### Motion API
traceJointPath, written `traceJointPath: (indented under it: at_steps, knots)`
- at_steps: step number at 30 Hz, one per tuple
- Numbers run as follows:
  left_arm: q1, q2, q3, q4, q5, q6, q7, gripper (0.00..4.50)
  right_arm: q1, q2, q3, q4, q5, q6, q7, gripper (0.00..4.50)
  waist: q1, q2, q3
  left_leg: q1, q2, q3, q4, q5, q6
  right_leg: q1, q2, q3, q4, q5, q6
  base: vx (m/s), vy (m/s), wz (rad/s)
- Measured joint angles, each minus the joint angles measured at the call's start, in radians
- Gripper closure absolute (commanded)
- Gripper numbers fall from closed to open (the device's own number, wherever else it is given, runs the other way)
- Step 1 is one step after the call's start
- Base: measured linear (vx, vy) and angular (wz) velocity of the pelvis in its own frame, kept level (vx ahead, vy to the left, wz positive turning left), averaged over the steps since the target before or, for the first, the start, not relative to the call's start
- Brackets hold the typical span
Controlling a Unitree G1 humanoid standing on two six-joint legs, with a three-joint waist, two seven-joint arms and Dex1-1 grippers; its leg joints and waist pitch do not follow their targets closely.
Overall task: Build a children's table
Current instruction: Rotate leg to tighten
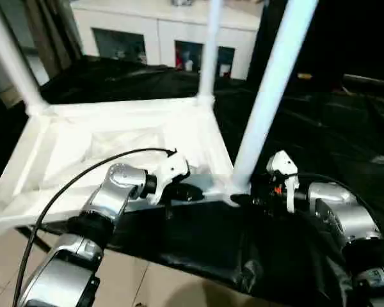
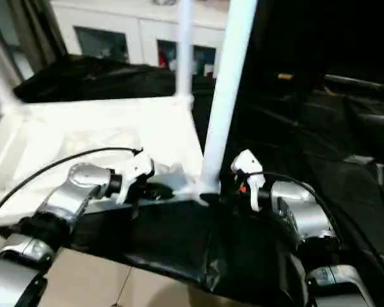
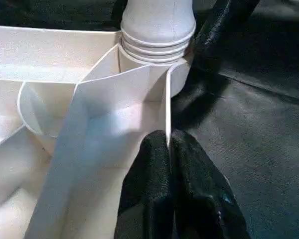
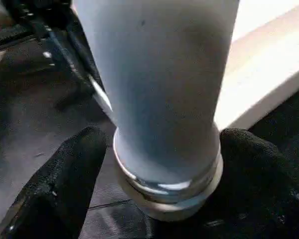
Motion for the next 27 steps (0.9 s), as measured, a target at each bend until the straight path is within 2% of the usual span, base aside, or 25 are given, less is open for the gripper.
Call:
traceJointPath:
  at_steps: [7,8,11,17,23,27]
  knots:
    - [0.019,0.01,0.0,-0.03,-0.014,0.028,-0.018,4.5,0.002,-0.008,0.009,-0.005,0.015,0.005,0.05,0.55,-0.004,0.0,0.0,0.001,0.0,0.0,0.001,-0.001,-0.003,0.0,0.0,0.0,0.002,0.0,0.0,0.0,0.0,0.0]
    - [0.02,0.01,0.0,-0.033,-0.015,0.032,-0.022,4.5,0.003,-0.007,0.009,-0.01,0.018,0.007,0.054,0.81,-0.004,0.0,0.0,0.001,0.0,0.0,0.001,-0.001,-0.003,0.0,0.0,0.0,0.002,0.0,0.0,0.0,0.0,0.0]
    - [0.02,0.009,-0.001,-0.035,-0.015,0.035,-0.034,4.5,0.003,-0.009,0.008,-0.02,0.02,0.019,0.058,0.94,-0.004,0.0,0.0,0.001,0.0,0.0,0.001,-0.001,-0.003,0.0,0.0,0.0,0.002,0.0,0.0,0.0,0.0,0.0]
    - [0.023,0.01,-0.002,-0.041,-0.016,0.04,-0.043,4.5,0.003,-0.01,0.006,-0.02,0.022,0.026,0.059,1.61,-0.003,0.0,0.0,0.001,0.0,0.0,0.001,-0.001,-0.003,0.0,0.0,0.0,0.002,0.0,0.0,0.0,0.0,0.0]
    - [0.03,0.011,-0.002,-0.056,-0.016,0.052,-0.043,4.5,0.025,-0.006,-0.008,-0.034,0.042,0.039,0.056,1.81,-0.003,0.0,0.0,0.001,0.0,0.001,0.001,-0.001,-0.002,0.0,0.0,0.0,0.003,0.0,0.0,0.0,0.0,0.0]
    - [0.037,0.007,0.008,-0.054,-0.015,0.052,-0.001,4.5,0.039,0.043,-0.037,-0.035,0.044,0.04,-0.02,1.85,-0.006,-0.001,0.001,0.002,0.001,0.0,0.004,-0.002,-0.004,0.001,0.0,0.001,0.005,0.0,0.0,0.0,0.0,0.0]
